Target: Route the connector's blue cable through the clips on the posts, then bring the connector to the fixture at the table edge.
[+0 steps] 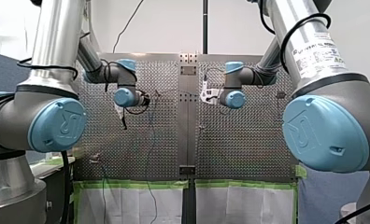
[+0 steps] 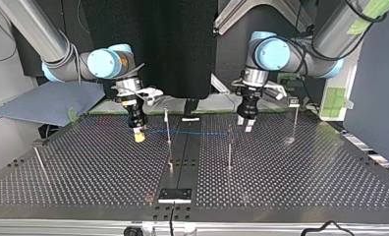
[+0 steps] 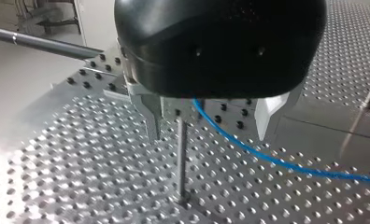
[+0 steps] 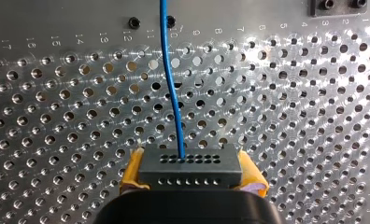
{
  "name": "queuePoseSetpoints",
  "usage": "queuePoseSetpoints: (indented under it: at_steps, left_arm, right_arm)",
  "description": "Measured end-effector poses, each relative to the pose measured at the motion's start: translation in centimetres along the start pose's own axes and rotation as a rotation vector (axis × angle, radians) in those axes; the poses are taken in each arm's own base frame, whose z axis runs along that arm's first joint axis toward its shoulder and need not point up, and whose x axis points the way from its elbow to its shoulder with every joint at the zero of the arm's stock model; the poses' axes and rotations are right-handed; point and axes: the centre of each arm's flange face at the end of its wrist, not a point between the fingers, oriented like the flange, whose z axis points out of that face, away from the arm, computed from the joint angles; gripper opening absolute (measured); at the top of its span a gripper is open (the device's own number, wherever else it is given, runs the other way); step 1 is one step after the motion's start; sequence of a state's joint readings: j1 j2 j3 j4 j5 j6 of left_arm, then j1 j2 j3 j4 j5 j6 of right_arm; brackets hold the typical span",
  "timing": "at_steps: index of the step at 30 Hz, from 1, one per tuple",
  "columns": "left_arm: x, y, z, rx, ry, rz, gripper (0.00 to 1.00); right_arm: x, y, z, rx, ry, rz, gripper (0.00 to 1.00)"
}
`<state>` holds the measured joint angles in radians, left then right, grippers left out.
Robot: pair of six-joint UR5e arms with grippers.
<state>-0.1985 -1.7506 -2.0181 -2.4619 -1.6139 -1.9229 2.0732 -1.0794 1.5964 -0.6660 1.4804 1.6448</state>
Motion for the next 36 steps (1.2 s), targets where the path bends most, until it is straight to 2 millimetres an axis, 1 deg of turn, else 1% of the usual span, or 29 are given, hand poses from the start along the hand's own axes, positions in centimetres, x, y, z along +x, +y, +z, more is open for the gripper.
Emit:
queuePoseSetpoints:
  at_steps: [4,9,22,30,36]
  left_arm:
    - [-0.8,-0.4,-0.7,0.007,-0.011,0.001,1.0]
    - [-0.8,-0.9,-1.1,0.012,-0.004,0.028,1.0]
    - [-1.0,-1.7,-1.4,0.027,-0.008,0.145,1.0]
    - [-1.8,-2.1,-1.6,0.034,-0.029,0.213,1.0]
    - [-2.0,-2.2,-1.6,0.04,-0.031,0.229,1.0]
  right_arm:
    - [0.0,0.0,0.0,0.0,-0.003,0.0,0.0]
    - [-0.1,-0.1,-0.1,0.004,-0.007,0.001,0.0]
    - [-0.1,-0.4,-0.1,0.01,-0.008,0.003,0.0]
    - [-0.1,-0.4,-0.1,0.01,-0.008,0.003,0.0]
    - [-0.1,-0.4,-0.1,0.01,-0.008,0.003,0.0]
